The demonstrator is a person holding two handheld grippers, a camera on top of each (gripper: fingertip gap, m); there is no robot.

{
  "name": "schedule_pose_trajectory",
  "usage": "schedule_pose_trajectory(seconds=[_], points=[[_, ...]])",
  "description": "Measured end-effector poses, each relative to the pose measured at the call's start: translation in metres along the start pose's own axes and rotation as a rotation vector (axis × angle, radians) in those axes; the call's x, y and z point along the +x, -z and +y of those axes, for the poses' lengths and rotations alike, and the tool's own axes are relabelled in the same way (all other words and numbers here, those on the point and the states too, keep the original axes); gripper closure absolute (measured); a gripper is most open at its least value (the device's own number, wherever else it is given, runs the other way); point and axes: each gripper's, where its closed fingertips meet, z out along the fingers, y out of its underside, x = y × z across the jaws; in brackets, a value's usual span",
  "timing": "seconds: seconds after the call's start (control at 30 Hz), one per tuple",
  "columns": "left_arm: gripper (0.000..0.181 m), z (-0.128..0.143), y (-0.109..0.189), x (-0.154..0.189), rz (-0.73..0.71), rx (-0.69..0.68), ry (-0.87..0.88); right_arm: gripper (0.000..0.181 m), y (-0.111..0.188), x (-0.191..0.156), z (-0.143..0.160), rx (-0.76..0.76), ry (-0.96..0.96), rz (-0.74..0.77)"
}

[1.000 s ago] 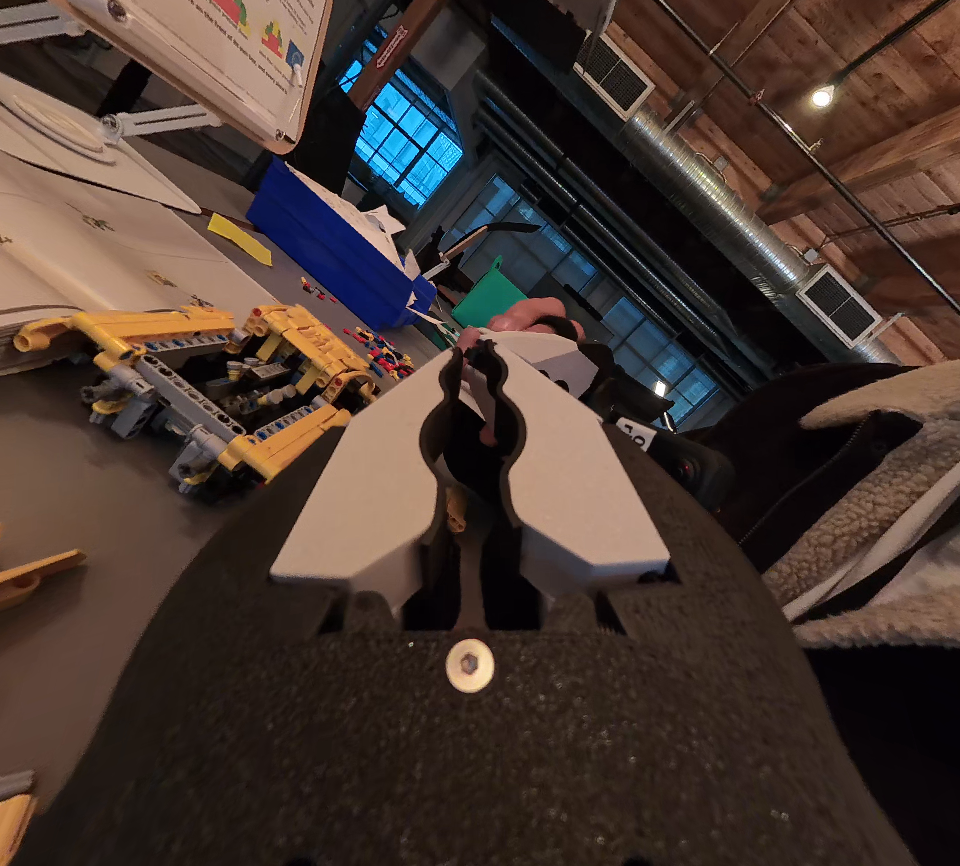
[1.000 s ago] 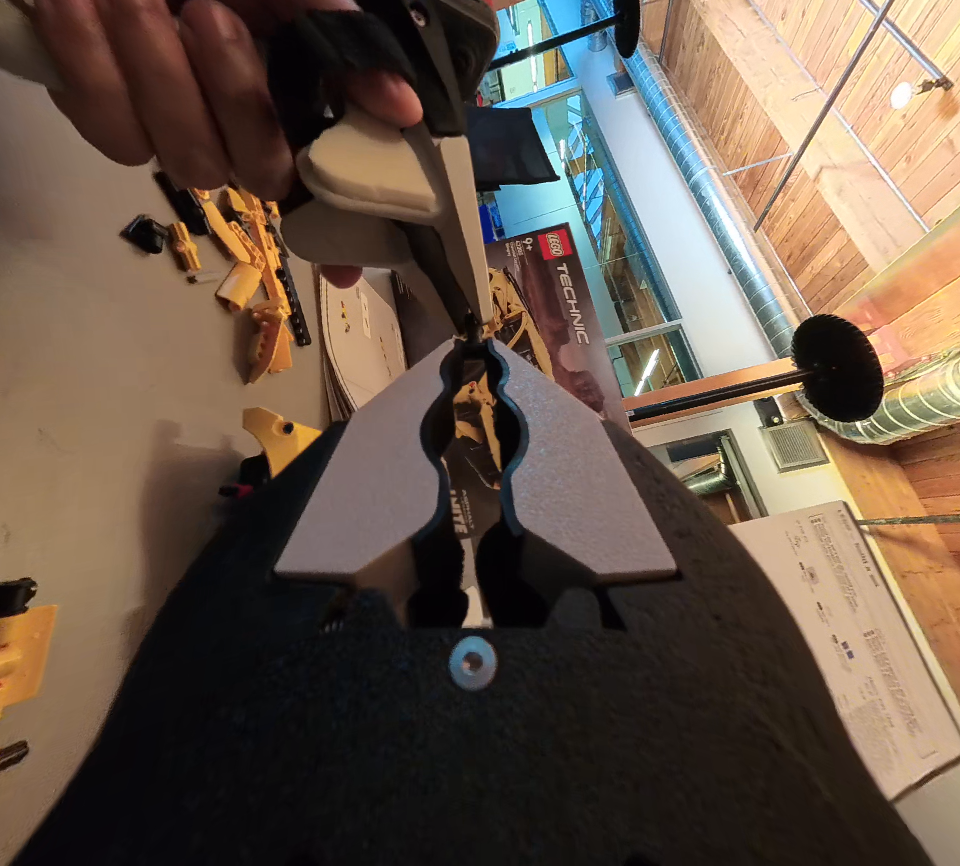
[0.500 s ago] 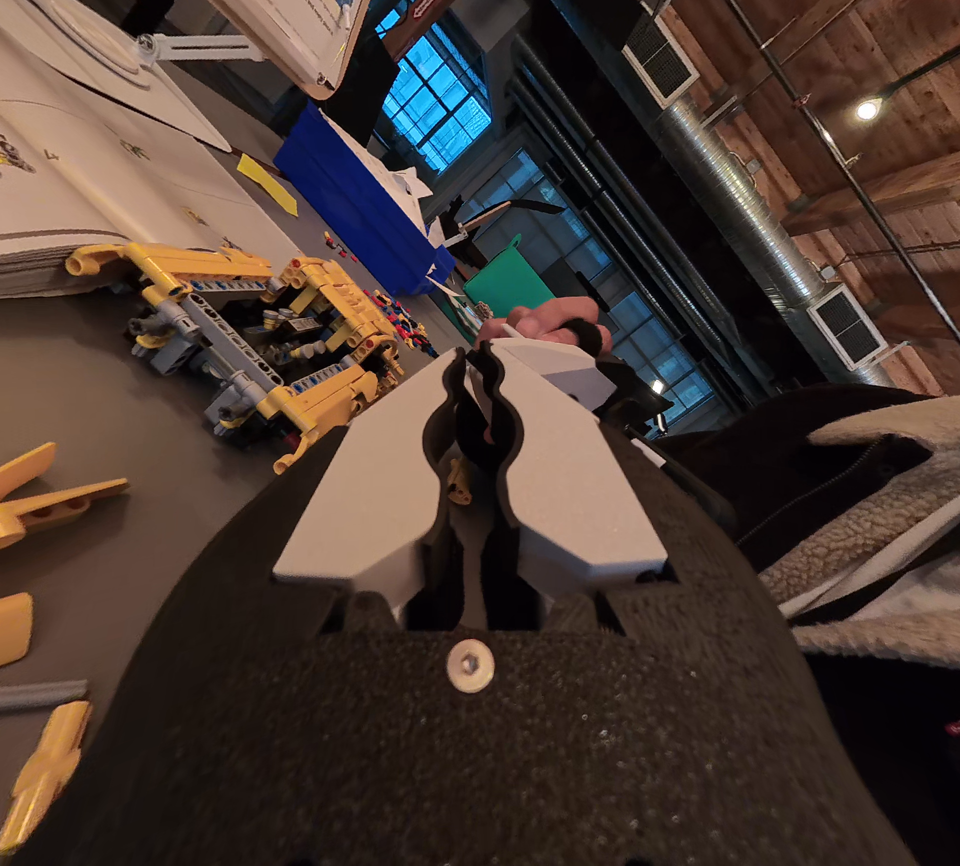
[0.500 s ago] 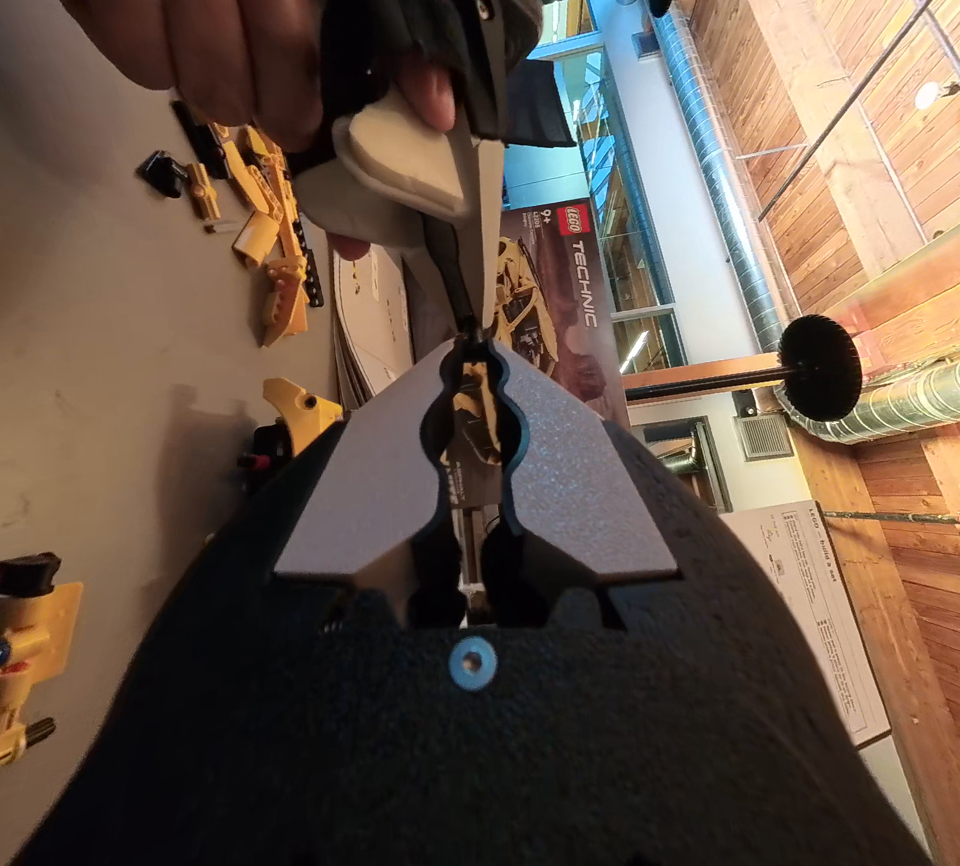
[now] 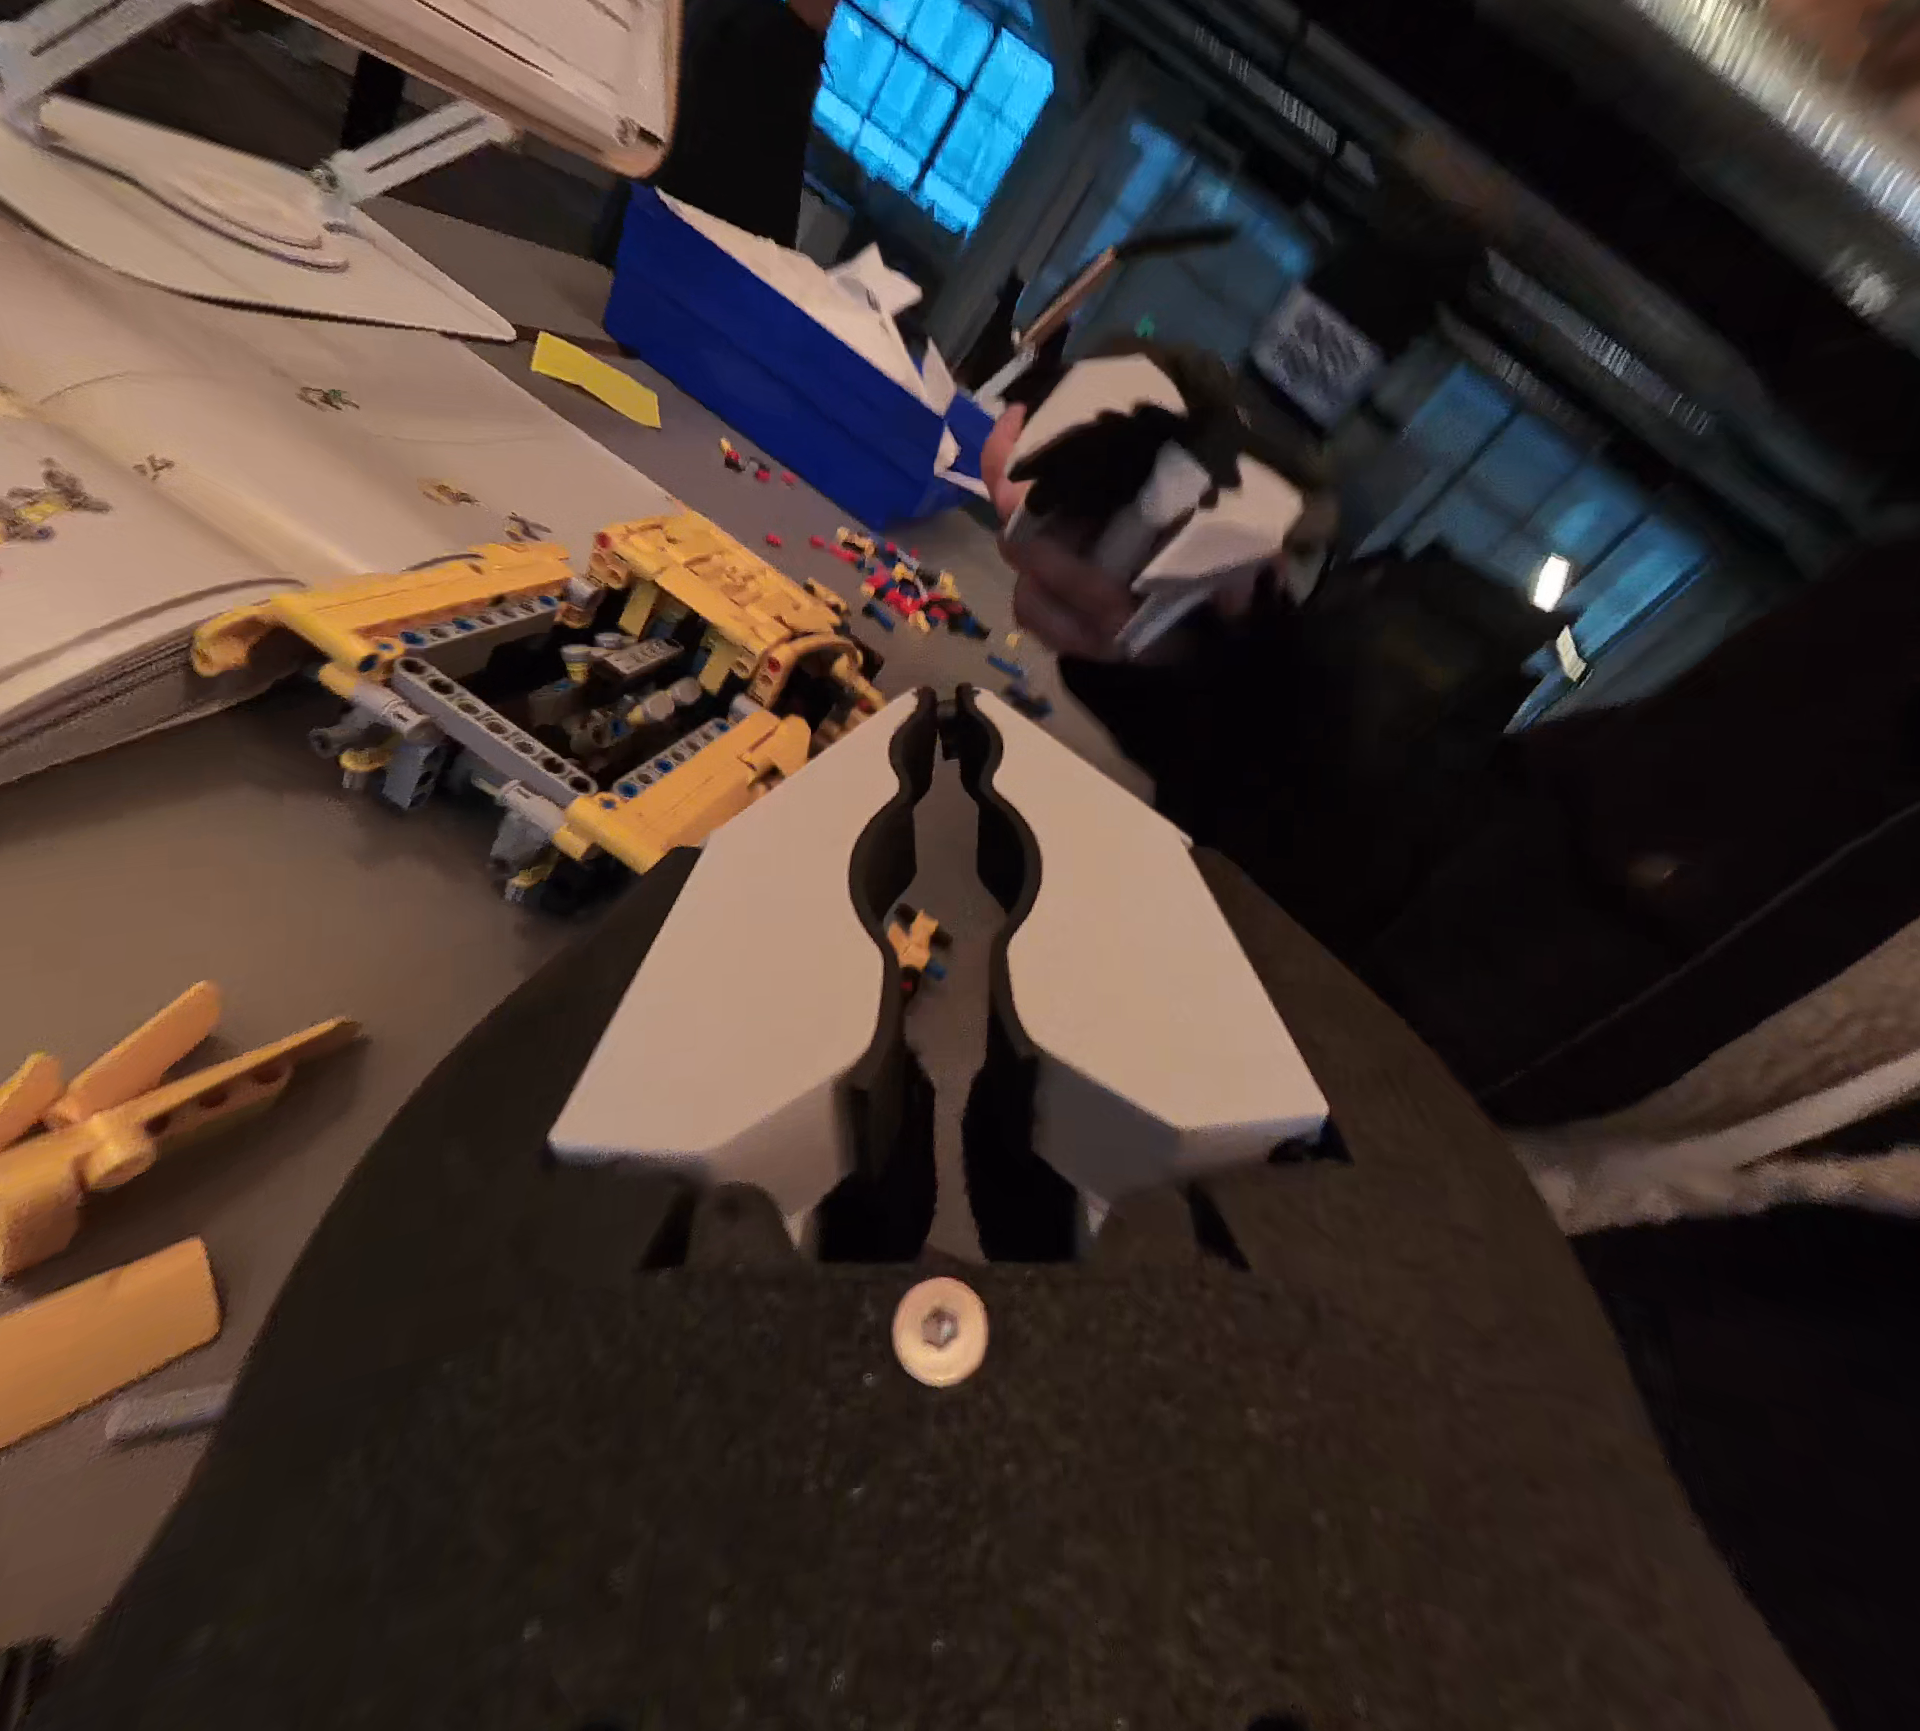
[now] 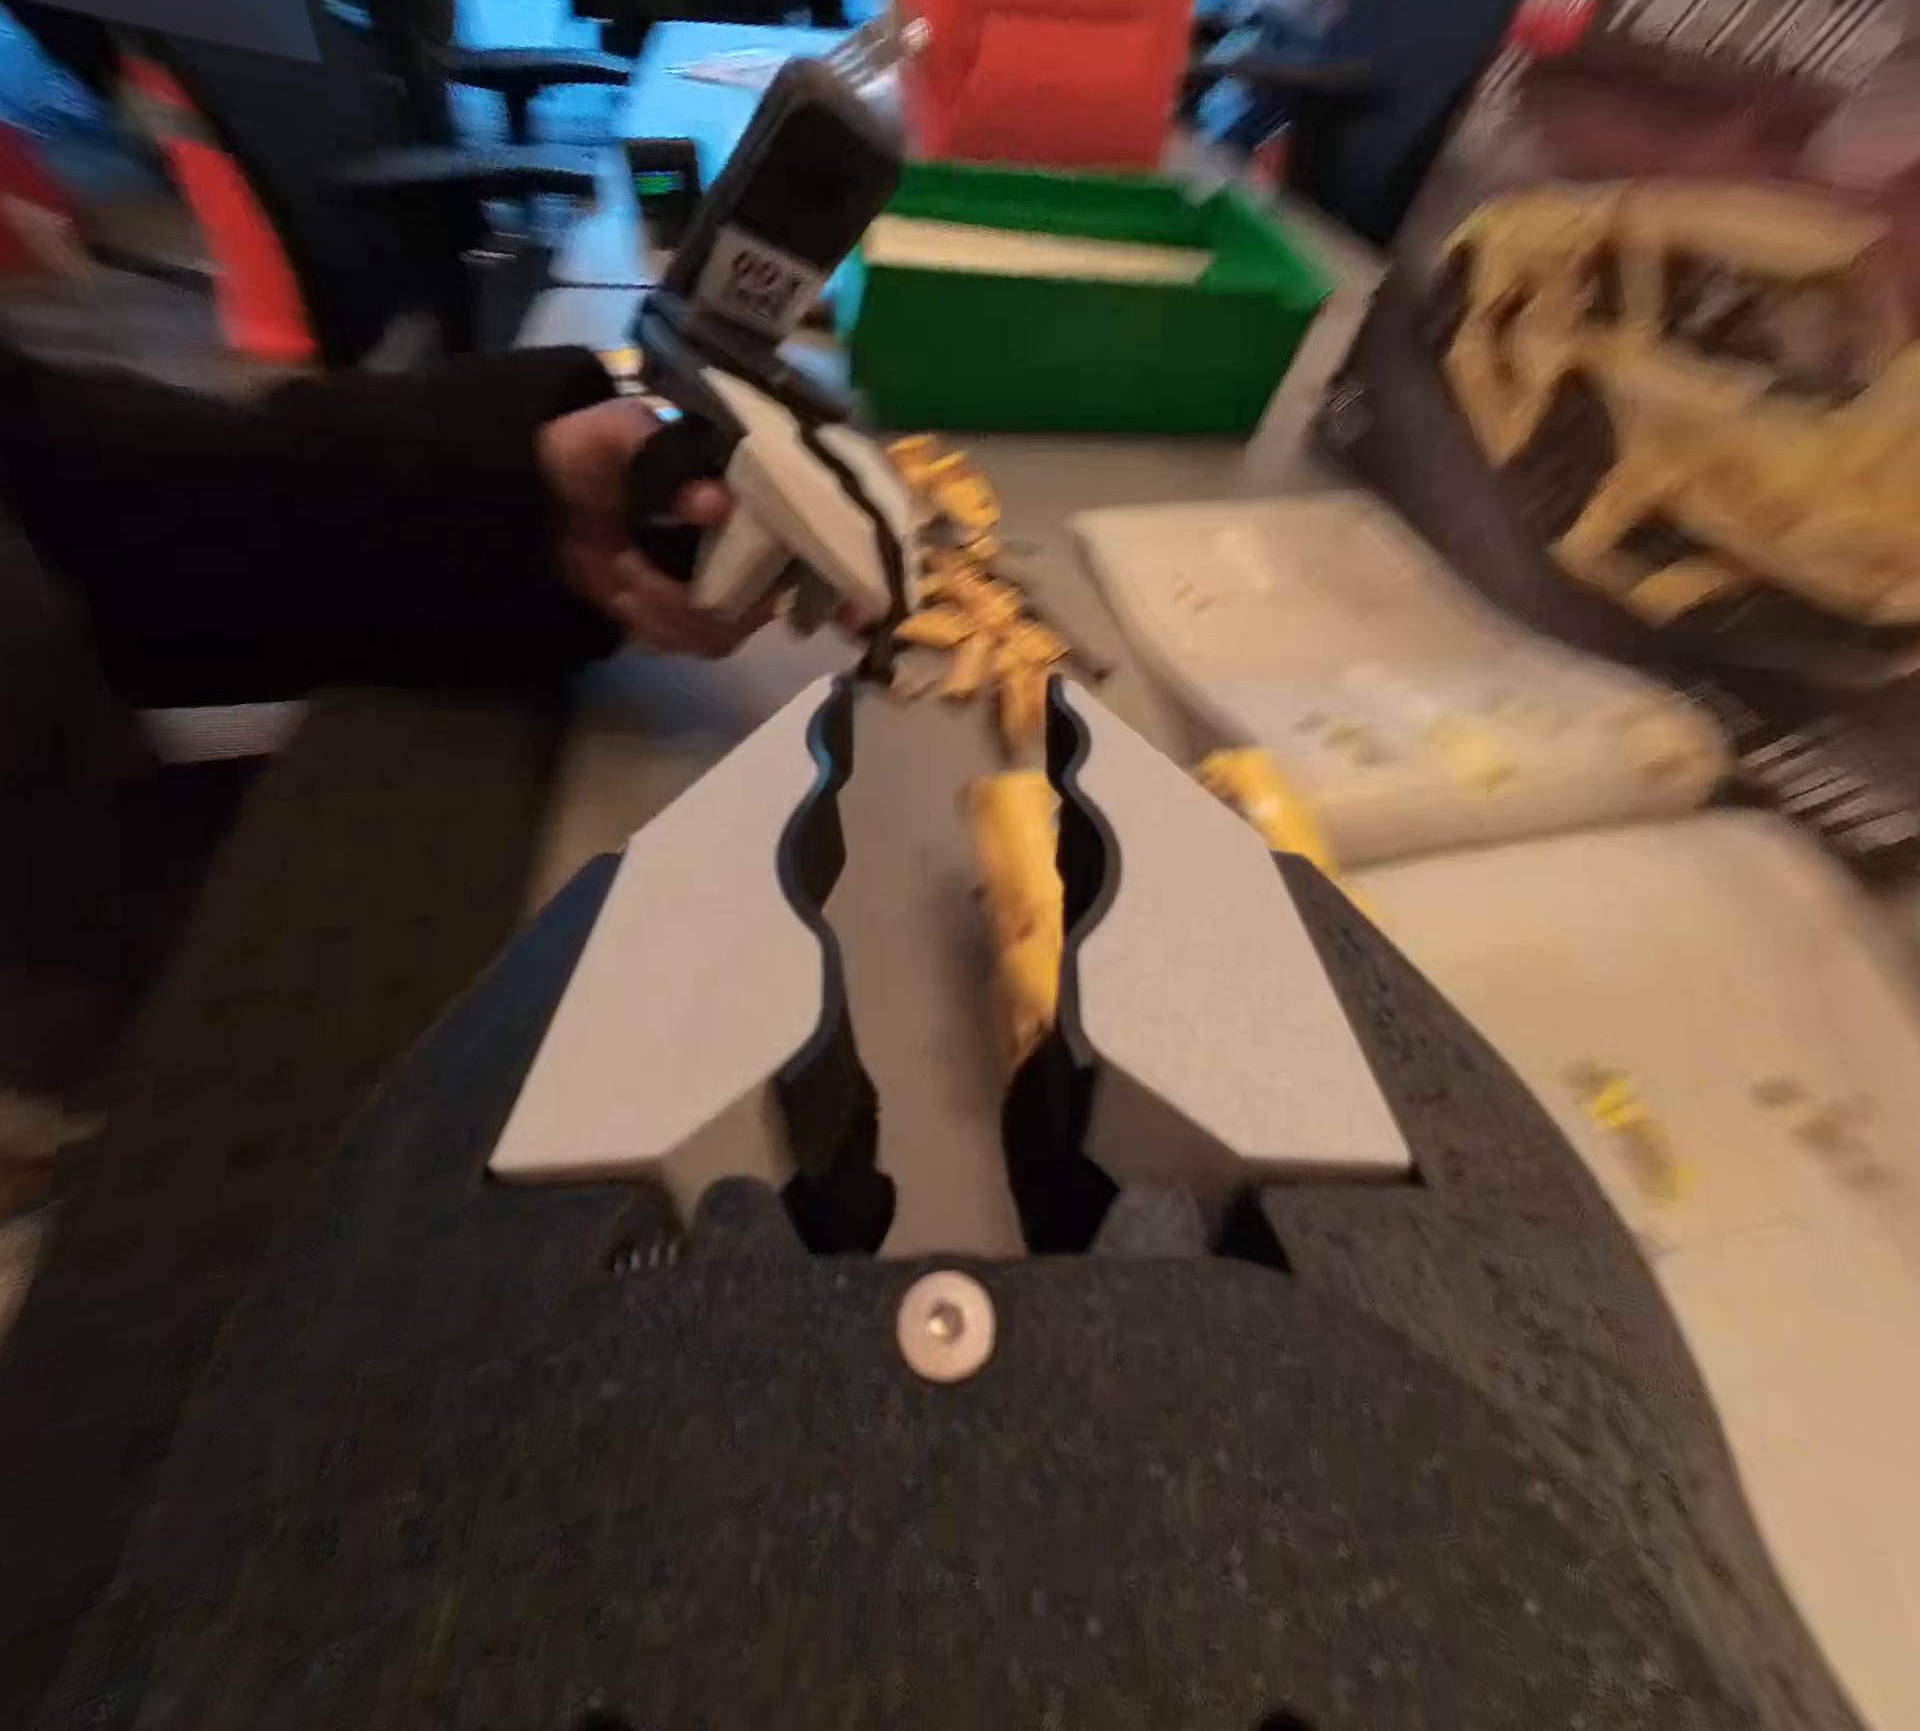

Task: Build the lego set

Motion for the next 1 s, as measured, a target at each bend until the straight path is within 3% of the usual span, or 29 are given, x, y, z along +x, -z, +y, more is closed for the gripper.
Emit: schedule_pose_trajectory(seconds=[0.1,0.27,0.4,0.53,0.63,1.0], points=[[0.178,0.023,-0.014,0.012,-0.005,-0.129,-0.154,0.15,0.043,-0.008,0.04,-0.162,-0.211,-0.155],[0.178,0.05,-0.025,0.014,-0.014,-0.266,-0.233,0.147,0.08,-0.054,0.119,-0.368,-0.277,-0.195],[0.178,0.053,-0.025,0.008,-0.037,-0.288,-0.226,0.147,0.063,-0.069,0.138,-0.38,-0.289,-0.122],[0.178,0.061,-0.026,0.011,-0.025,-0.325,-0.237,0.151,0.026,-0.058,0.13,-0.352,-0.224,-0.059],[0.178,0.07,-0.027,0.015,-0.009,-0.366,-0.257,0.153,0.009,-0.051,0.132,-0.413,-0.124,-0.057],[0.178,0.078,-0.029,0.02,0.012,-0.405,-0.298,0.173,-0.013,-0.047,0.151,-0.559,0.053,-0.113]])
